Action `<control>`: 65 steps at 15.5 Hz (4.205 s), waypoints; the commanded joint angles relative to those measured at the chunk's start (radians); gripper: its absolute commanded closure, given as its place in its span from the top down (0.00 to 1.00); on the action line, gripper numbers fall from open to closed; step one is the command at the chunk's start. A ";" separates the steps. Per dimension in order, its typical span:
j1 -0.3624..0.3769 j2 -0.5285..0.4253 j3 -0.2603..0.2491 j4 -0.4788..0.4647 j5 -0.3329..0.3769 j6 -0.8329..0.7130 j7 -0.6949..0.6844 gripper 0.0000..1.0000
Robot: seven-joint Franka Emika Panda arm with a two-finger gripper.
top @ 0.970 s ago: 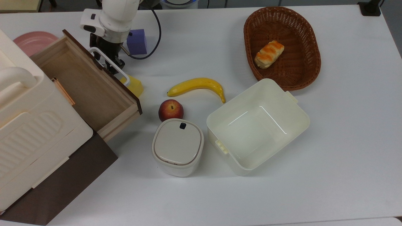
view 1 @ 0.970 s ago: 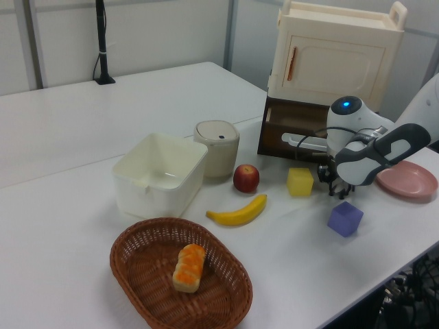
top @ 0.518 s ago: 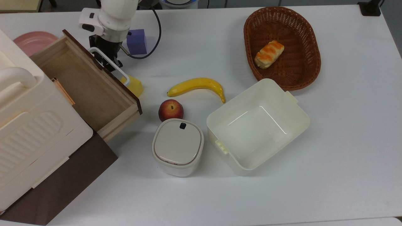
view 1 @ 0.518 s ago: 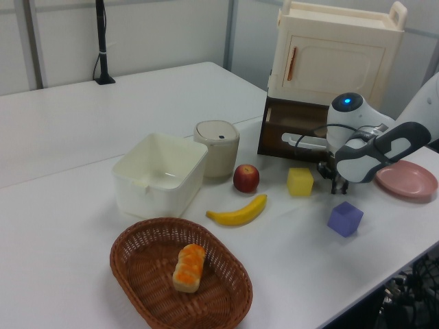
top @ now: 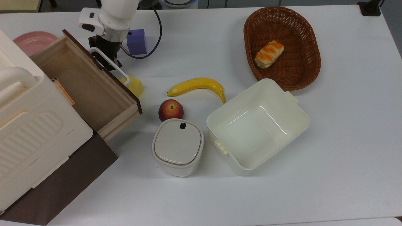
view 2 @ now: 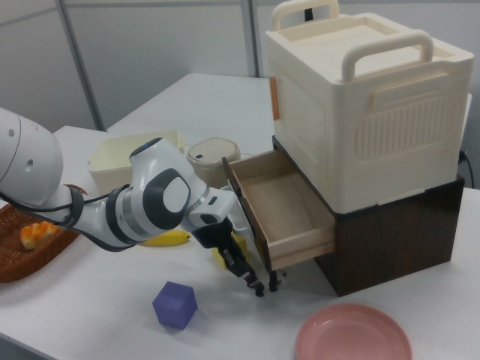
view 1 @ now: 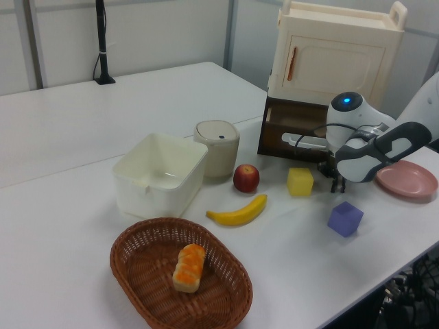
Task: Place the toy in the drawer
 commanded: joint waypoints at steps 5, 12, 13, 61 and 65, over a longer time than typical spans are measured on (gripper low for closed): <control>-0.010 0.010 0.007 -0.019 -0.094 0.022 0.029 1.00; -0.013 0.013 0.005 -0.016 -0.110 0.025 0.029 1.00; -0.013 0.016 0.003 -0.014 -0.110 0.025 0.029 1.00; 0.004 -0.036 0.049 -0.066 -0.219 0.056 0.032 0.00; 0.022 -0.063 0.086 -0.075 -0.214 0.054 0.032 0.00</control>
